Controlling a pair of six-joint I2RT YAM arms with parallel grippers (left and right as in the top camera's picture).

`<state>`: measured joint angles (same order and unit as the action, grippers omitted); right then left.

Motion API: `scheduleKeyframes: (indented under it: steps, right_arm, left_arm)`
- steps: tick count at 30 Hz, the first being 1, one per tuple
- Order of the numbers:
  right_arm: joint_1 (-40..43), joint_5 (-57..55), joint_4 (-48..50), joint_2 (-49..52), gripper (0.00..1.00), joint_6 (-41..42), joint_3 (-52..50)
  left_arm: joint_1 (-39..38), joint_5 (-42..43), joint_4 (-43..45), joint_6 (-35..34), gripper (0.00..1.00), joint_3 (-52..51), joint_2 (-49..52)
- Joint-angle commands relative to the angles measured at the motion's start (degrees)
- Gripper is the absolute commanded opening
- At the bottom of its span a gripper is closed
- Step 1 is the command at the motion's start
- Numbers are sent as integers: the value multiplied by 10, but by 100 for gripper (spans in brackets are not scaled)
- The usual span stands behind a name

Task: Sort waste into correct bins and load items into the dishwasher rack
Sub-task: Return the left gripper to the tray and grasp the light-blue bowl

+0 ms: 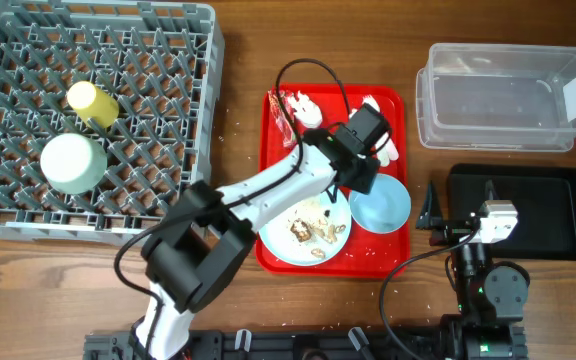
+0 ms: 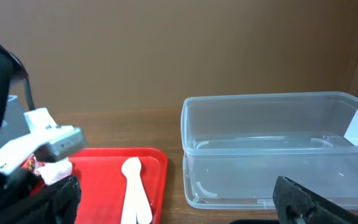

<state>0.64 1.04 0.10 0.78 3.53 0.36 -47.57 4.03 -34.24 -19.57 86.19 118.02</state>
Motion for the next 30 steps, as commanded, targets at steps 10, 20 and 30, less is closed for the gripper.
scheduleKeyframes:
  steps: [10, 20, 30]
  right_arm:
    - [0, -5, 3, -3, 100, -5, -1]
    - [0, -6, 3, -3, 100, -5, -1]
    - [0, -5, 3, -3, 100, -5, -1]
  left_arm:
    - [35, -126, 57, 12, 22, -1, 39]
    - [109, -126, 70, 44, 50, 0, -32]
    - [18, -94, 37, 75, 46, -1, -72]
